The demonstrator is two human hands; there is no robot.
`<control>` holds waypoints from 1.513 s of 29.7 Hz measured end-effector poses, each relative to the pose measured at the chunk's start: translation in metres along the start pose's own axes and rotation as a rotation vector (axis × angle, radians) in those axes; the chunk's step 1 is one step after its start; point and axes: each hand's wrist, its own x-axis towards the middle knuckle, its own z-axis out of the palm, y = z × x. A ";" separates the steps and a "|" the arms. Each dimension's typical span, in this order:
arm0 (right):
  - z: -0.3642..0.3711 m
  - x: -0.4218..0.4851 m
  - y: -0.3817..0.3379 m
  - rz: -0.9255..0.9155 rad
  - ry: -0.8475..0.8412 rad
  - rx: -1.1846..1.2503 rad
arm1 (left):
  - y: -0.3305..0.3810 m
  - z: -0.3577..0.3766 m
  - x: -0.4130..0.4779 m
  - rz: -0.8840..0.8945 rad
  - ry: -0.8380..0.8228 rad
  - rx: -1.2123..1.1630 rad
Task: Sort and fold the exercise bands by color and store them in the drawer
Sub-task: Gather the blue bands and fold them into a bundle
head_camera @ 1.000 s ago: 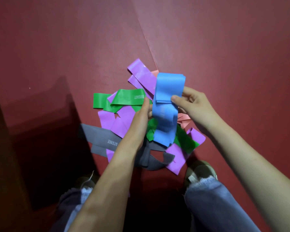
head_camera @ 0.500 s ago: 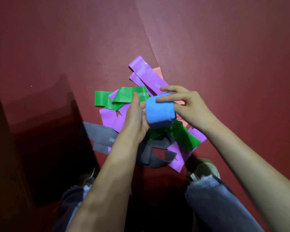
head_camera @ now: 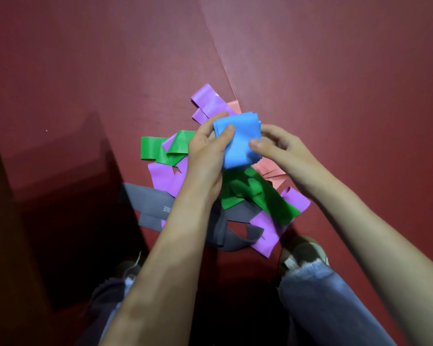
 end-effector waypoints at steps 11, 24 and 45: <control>-0.012 0.008 -0.010 -0.034 -0.005 0.163 | -0.002 0.002 -0.006 -0.177 -0.173 -0.053; -0.020 0.011 0.000 -0.161 0.152 0.071 | -0.017 0.000 -0.005 -0.442 -0.262 0.053; -0.010 -0.072 -0.096 0.056 0.086 0.000 | 0.061 0.054 -0.073 0.006 -0.226 -0.024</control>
